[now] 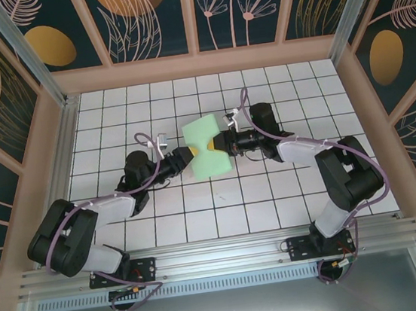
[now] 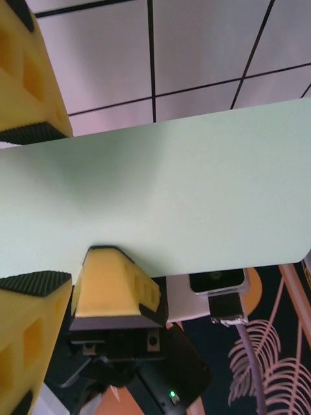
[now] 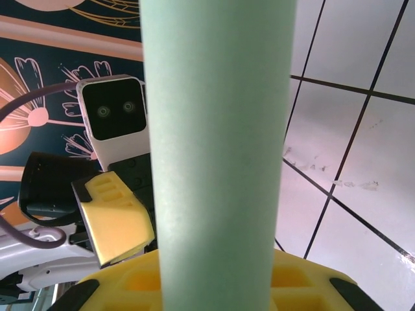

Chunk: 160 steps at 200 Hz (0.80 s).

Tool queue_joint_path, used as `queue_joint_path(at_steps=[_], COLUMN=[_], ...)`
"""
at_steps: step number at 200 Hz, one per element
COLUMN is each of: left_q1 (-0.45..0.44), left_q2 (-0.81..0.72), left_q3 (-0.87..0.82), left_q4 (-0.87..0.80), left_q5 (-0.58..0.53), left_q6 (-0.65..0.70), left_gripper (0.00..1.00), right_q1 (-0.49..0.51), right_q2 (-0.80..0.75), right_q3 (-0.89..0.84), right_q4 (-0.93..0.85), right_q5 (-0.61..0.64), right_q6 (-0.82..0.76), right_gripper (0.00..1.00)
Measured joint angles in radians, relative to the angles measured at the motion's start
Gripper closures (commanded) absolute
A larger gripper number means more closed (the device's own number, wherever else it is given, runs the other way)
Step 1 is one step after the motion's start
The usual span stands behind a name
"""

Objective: Fold a paper plane with a square sheet of paper (pick it up from the middle)
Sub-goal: First fold in half a square sheet of paper at the center of the table.

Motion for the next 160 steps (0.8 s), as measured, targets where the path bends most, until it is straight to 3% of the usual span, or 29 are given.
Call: queue_joint_path(at_steps=[36,56,160], left_q1=[0.000,0.000,-0.002], left_q2=[0.042,0.043,0.137], left_q3=[-0.024,-0.021,0.040], left_q4=[0.115,0.088,-0.180], left_q5=[0.009,-0.004,-0.070], left_q6=[-0.034,-0.011,0.100], left_gripper=[0.88,0.95,0.96], right_q1=[0.000,-0.001,-0.007], right_q2=[0.001,0.005,0.135], right_q3=[0.000,0.000,-0.055], right_q4=[0.010,-0.001,-0.139], right_q5=[-0.009,-0.003,0.211], right_q6=[0.007,-0.002,-0.069], right_gripper=[0.72,0.63,0.45])
